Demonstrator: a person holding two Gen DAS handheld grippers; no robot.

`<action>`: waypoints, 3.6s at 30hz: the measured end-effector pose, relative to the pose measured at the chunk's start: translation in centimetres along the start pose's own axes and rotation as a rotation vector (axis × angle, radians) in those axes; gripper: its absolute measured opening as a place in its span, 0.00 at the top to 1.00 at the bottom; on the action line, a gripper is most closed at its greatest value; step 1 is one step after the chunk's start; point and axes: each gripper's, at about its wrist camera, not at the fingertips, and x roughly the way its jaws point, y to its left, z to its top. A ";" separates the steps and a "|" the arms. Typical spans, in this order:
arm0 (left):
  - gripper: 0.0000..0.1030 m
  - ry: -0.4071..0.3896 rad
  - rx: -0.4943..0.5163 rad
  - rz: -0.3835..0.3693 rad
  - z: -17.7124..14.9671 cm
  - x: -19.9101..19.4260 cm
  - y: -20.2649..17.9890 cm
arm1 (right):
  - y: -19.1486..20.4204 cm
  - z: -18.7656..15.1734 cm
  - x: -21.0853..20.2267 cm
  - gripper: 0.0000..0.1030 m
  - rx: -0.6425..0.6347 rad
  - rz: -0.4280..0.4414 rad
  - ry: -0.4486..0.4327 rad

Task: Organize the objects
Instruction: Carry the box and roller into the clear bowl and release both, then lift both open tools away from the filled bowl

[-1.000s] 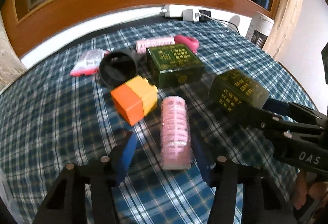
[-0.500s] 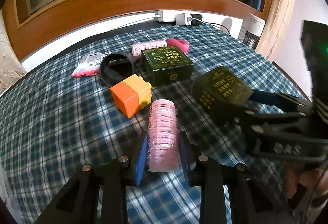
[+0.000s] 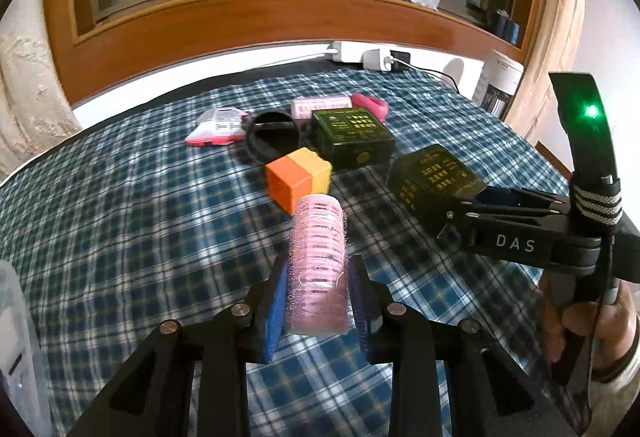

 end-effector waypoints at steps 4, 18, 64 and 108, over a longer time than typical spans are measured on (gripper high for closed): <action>0.70 -0.020 -0.028 0.022 -0.6 -1.0 1.2 | -0.2 -0.1 -0.4 0.31 0.009 0.033 -0.022; 0.70 -0.106 -0.166 0.152 -2.8 -5.7 8.3 | 0.9 -0.3 -1.0 0.31 -0.012 0.036 -0.048; 0.33 -0.186 -0.492 0.314 -8.1 -12.7 29.9 | 33.1 -6.3 -2.0 0.31 -0.487 0.569 0.053; 0.01 -0.324 -0.491 0.557 -8.7 -16.2 29.4 | 34.8 -8.6 -0.9 0.30 -0.502 0.612 0.062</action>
